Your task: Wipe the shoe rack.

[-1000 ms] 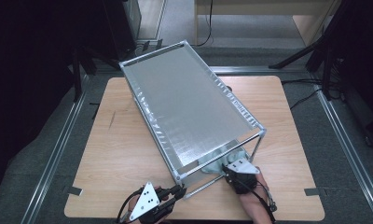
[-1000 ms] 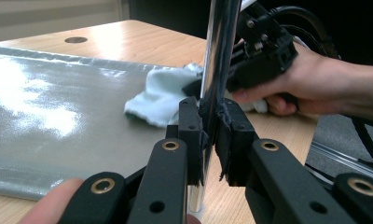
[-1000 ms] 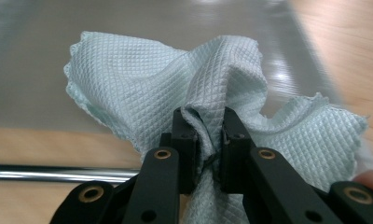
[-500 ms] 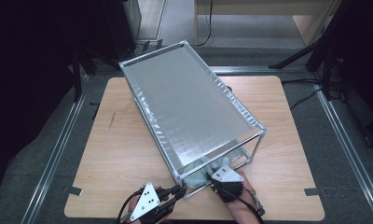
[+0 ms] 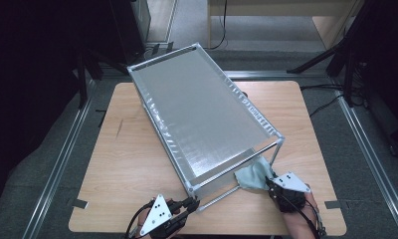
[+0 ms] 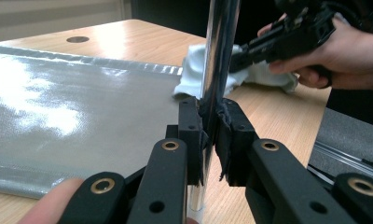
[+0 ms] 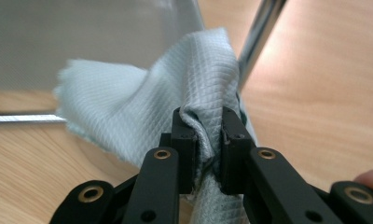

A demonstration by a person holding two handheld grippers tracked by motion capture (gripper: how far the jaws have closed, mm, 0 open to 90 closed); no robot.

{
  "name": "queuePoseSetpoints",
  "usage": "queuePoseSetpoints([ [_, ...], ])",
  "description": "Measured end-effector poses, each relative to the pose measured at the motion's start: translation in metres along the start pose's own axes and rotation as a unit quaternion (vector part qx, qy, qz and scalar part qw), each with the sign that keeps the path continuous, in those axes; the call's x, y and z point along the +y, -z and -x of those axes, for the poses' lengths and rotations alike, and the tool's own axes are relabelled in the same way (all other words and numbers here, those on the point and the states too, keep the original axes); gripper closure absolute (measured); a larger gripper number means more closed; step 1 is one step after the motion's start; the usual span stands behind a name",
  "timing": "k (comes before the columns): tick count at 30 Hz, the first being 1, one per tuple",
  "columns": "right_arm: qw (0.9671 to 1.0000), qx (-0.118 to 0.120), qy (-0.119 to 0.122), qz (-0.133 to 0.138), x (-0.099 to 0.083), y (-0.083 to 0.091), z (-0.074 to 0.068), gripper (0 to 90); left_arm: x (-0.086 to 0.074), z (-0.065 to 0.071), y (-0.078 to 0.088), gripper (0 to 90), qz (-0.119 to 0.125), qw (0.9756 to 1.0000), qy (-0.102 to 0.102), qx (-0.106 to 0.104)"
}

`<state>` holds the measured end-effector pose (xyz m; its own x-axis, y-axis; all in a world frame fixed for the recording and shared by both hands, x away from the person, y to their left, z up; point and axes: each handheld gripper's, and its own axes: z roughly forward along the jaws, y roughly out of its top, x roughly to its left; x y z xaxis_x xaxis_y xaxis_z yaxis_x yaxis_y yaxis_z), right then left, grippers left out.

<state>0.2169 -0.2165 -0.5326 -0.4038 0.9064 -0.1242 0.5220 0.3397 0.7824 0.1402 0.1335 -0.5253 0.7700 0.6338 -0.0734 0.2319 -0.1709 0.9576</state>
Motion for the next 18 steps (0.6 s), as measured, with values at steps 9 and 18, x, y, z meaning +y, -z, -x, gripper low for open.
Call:
queuePoseSetpoints([
  [9,0.9969,0.042,0.061,-0.026,-0.002,-0.012,-0.05,79.5,0.0,0.001,-0.002,81.7,0.0,1.0,-0.001,-0.004],
  [18,0.9891,0.131,0.064,-0.017,-0.001,-0.004,-0.104,79.2,0.0,0.001,-0.003,81.7,0.0,1.0,-0.002,-0.006],
])
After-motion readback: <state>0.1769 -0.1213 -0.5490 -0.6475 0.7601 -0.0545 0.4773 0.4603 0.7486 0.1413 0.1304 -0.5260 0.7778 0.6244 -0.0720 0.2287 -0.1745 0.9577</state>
